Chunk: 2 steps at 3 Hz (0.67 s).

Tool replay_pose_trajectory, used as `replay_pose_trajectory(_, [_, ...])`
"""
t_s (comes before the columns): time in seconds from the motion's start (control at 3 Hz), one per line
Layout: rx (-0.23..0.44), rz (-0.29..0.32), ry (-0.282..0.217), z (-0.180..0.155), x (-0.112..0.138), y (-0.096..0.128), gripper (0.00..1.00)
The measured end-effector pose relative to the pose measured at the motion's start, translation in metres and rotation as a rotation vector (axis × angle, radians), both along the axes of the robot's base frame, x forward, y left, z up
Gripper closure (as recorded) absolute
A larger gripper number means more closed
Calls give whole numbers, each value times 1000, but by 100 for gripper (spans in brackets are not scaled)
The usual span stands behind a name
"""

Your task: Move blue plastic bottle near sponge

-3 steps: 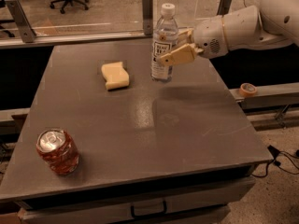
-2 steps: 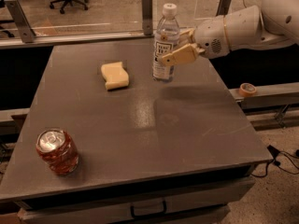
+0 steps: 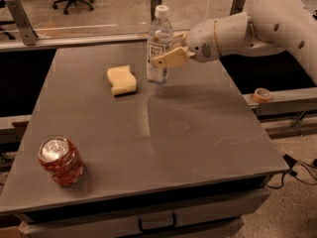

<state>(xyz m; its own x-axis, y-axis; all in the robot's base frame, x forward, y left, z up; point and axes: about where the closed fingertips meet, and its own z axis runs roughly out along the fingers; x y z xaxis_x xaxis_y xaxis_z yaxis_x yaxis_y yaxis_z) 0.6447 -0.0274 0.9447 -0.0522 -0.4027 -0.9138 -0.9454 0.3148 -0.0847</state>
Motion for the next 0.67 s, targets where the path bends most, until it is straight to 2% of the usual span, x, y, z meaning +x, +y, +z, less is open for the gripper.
replay_pose_trajectory(0.33, [10, -18, 15, -15, 18, 5, 100])
replay_pose_trajectory(0.67, [16, -23, 39, -30, 29, 13, 82])
